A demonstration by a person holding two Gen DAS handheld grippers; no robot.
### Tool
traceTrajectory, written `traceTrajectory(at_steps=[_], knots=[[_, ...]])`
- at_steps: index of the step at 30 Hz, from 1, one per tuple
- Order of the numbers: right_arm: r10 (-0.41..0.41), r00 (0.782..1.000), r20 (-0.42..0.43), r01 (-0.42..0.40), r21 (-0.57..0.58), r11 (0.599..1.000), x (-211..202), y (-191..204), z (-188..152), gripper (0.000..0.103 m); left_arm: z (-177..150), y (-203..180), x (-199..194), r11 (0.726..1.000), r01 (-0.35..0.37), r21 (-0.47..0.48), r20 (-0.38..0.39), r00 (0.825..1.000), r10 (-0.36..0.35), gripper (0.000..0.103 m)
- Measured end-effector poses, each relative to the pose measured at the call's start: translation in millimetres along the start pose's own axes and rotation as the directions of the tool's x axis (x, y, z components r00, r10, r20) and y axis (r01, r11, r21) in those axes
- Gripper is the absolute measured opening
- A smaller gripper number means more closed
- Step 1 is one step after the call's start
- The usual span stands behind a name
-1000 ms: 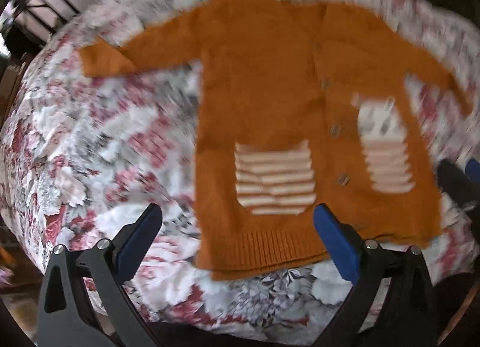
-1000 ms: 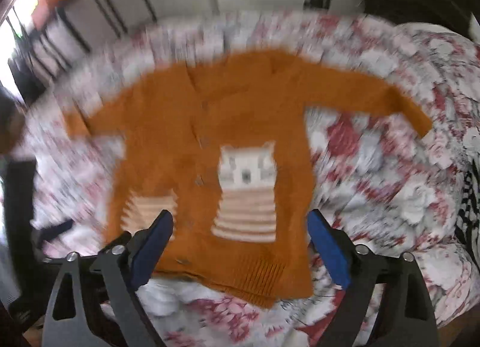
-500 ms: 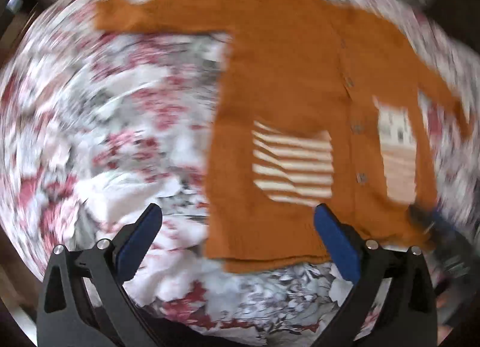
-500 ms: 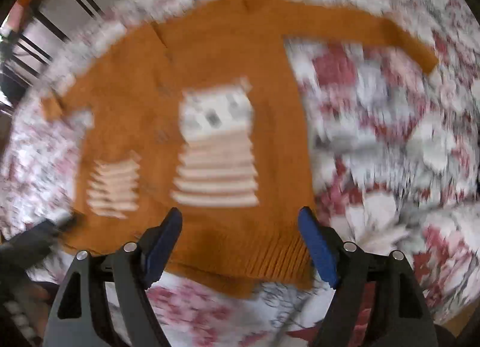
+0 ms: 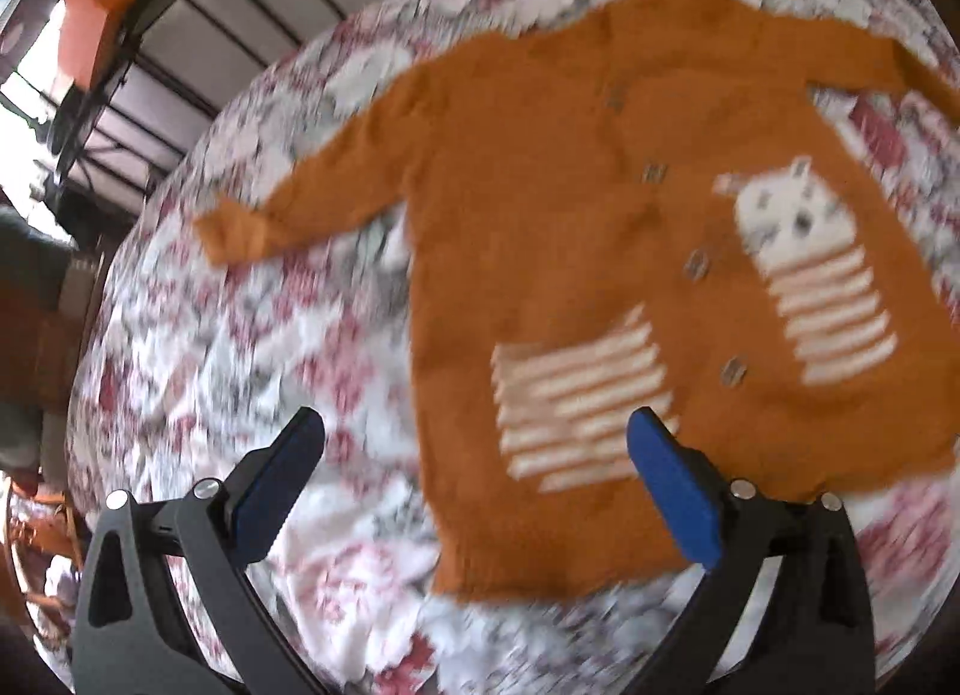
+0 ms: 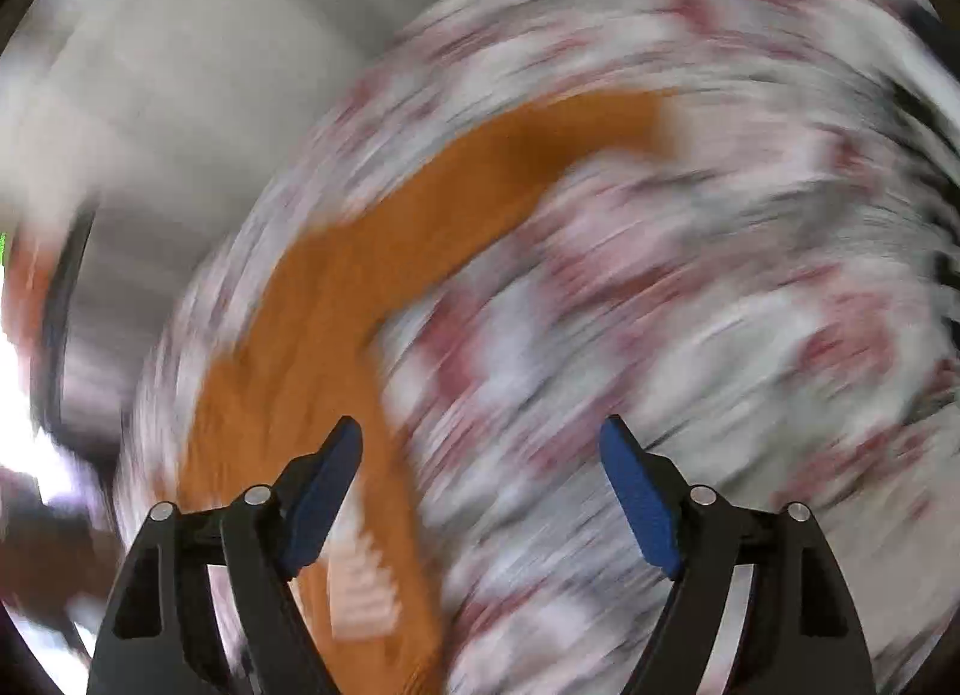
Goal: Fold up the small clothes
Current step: 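Reach the right gripper to a sleeve cuff and close on it, then lift the held sleeve with the right gripper and lay it across the body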
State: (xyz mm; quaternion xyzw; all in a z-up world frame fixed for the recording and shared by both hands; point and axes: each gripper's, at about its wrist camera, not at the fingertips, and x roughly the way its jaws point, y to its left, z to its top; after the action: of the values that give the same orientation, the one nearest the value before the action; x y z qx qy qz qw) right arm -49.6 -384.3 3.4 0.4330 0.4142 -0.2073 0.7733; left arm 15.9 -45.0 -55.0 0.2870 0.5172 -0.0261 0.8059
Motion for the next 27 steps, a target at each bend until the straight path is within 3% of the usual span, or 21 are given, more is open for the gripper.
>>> traceTrajectory(at_steps=[3, 7, 10, 12, 13, 14, 15, 16, 19, 22, 23, 25, 27], knots=[[-0.024, 0.999, 0.045, 0.018, 0.128, 0.992, -6.8, -43.8, 33.7, 0.074, 12.0, -18.5, 10.0, 0.997, 0.076, 0.011, 0.036, 0.996, -0.076, 0.098], [-0.009, 0.999, 0.044, 0.006, 0.076, 0.997, 27.2, -77.6, 27.3, 0.073, 37.8, -32.5, 21.4, 0.993, 0.111, 0.04, 0.064, 0.991, -0.114, 0.099], [-0.054, 0.997, 0.055, 0.054, -0.008, 0.999, 55.1, -81.8, 39.5, 0.073, 48.9, -34.7, 40.8, 0.991, 0.131, 0.008, 0.026, 0.991, -0.131, 0.099], [-0.015, 1.0, -0.001, 0.015, -0.034, 0.999, 87.0, -97.4, 53.7, 0.073, 53.2, -32.0, 53.6, 0.989, 0.149, -0.006, -0.006, 0.989, -0.149, 0.098], [-0.023, 1.0, -0.011, 0.022, -0.061, 0.998, 91.7, -93.0, 55.1, 0.069, 54.6, -30.4, 58.0, 0.988, 0.152, -0.014, -0.011, 0.988, -0.152, 0.098], [-0.039, 0.999, 0.003, 0.039, -0.09, 0.995, 90.9, -88.8, 55.6, 0.043, 56.4, -29.2, 62.8, 0.99, 0.142, -0.02, -0.016, 0.99, -0.142, 0.099], [-0.024, 1.0, 0.013, 0.025, -0.106, 0.994, 125.0, -98.4, 74.2, 0.029, 58.3, -27.8, 67.7, 0.992, 0.128, -0.023, -0.023, 0.991, -0.128, 0.099], [0.001, 1.0, 0.025, 0.002, -0.107, 0.994, 130.9, -96.2, 81.1, 0.016, 60.5, -25.8, 72.6, 0.993, 0.115, -0.027, -0.032, 0.993, -0.116, 0.099], [0.037, 0.992, 0.121, -0.025, -0.1, 0.995, 135.2, -85.4, 107.1, 0.013, 68.2, -18.9, 87.4, 0.991, 0.117, -0.064, -0.061, 0.991, -0.121, 0.099], [-0.091, 0.98, 0.178, 0.093, -0.005, 0.996, 139.0, -105.7, 126.7, 0.014, 77.5, -19.2, 104.7, 0.992, 0.099, -0.078, -0.103, 0.989, -0.107, 0.098], [-0.18, 0.971, 0.156, 0.177, 0.029, 0.984, 146.6, -116.8, 131.4, 0.018, 79.7, -20.1, 108.6, 0.993, 0.092, -0.074, -0.11, 0.989, -0.1, 0.098], [-0.296, 0.949, 0.11, 0.29, 0.067, 0.955, 155.8, -130.9, 132.6, 0.016, 83.8, -20.0, 113.8, 0.996, 0.065, -0.063, -0.118, 0.99, -0.072, 0.099], [-0.276, 0.949, 0.154, 0.263, 0.1, 0.959, 141.0, -123.9, 130.1, 0.019, 89.9, -13.5, 114.5, 0.996, 0.04, -0.076, -0.116, 0.992, -0.048, 0.099]])
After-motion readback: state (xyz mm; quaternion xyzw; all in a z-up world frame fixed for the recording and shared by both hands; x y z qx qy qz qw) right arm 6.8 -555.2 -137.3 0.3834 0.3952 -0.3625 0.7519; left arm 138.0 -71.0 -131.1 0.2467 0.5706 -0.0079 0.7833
